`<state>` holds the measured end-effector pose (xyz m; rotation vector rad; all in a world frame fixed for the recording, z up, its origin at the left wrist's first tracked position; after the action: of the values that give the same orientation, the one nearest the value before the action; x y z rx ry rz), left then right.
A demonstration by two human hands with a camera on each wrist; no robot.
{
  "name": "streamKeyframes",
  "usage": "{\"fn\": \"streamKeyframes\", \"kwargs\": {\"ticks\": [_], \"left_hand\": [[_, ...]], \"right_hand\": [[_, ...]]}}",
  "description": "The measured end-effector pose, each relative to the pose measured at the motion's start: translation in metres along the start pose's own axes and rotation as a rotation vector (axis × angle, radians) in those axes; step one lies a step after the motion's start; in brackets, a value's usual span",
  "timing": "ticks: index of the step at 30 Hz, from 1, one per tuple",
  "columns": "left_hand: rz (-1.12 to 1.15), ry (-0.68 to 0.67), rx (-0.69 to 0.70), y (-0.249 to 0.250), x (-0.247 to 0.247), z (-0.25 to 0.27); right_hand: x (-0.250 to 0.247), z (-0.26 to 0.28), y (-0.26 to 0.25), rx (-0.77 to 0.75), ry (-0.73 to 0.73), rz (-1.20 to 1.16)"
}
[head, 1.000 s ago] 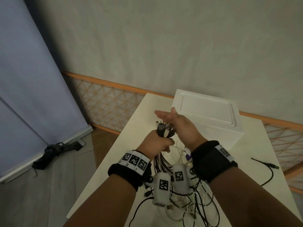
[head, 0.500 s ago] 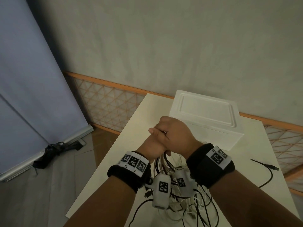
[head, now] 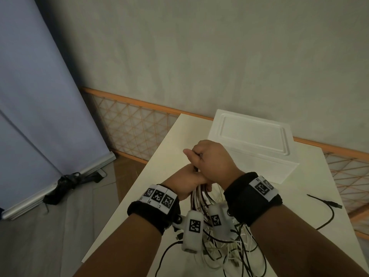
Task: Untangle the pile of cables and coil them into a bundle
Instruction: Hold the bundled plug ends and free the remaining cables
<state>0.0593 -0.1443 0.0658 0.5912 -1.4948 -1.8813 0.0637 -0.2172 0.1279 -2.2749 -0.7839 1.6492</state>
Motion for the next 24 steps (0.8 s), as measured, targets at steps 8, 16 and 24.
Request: {"fn": "streamKeyframes", "kwargs": {"ticks": [8,16,24], "left_hand": [[0.274,-0.03,0.059,0.0,-0.006,0.007],[0.235,-0.091,0.081,0.0,-0.005,0.004],[0.415,-0.146,0.029,0.003,0.001,0.007]], "right_hand": [[-0.013,0.012,0.018,0.196,-0.272,-0.553],[-0.023,0.015,0.018,0.202,-0.35,-0.593],[-0.029,0.014,0.017,0.117,-0.213,-0.41]]}}
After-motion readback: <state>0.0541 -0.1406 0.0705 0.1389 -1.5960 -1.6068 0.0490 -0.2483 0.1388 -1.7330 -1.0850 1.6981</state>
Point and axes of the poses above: each hand's wrist, its own z-axis away from the middle knuckle, its own x-axis out of the palm, y = z × x, the point moved 5 cm from there along -z, towards the middle knuckle
